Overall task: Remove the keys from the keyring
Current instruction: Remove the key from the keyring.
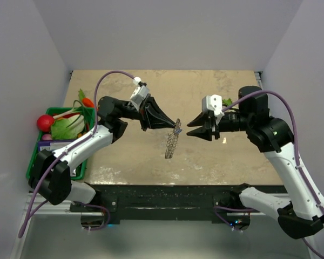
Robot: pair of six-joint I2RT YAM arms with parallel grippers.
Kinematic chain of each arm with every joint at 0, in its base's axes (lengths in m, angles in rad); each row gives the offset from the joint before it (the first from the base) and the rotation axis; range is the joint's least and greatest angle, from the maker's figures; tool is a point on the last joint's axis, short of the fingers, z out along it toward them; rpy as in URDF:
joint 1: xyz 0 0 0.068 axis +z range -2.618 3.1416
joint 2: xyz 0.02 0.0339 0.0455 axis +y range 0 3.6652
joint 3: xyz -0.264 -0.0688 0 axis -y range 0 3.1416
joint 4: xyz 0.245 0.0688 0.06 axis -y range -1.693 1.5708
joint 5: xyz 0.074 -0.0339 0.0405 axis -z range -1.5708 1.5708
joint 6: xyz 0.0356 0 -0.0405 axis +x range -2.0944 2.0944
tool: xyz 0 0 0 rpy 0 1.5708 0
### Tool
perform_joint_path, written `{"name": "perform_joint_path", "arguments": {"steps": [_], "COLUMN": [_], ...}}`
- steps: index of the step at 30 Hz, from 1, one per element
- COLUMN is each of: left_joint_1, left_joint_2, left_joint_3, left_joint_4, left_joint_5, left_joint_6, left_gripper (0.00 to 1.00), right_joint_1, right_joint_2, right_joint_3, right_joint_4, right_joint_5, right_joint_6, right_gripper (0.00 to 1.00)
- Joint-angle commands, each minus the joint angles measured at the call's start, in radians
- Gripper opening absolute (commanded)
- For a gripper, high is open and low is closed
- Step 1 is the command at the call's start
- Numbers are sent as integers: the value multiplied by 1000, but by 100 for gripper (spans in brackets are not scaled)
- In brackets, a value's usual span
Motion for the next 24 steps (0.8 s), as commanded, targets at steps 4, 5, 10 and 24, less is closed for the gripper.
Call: {"name": "perform_joint_path", "arguments": {"steps": [4, 5, 10, 24], "left_joint_1": [3, 2, 2, 2], "left_joint_2": [-31, -30, -25, -19], "left_joint_3": [7, 5, -6, -18], "left_joint_4": [73, 82, 136, 167], "left_joint_5": [-20, -17, -17, -26], "left_joint_6": [-33, -36, -78, -95], "left_gripper": [0, 0, 0, 0], "right_joint_1": [-22, -25, -41, -62], "right_joint_2": [49, 50, 73, 125], "right_joint_3": [-42, -50, -52, -32], "right_joint_4": [132, 172, 198, 189], "right_joint_5": [-89, -101, -198, -367], "right_joint_6": [76, 89, 115, 101], "right_gripper": [35, 35, 31, 29]}}
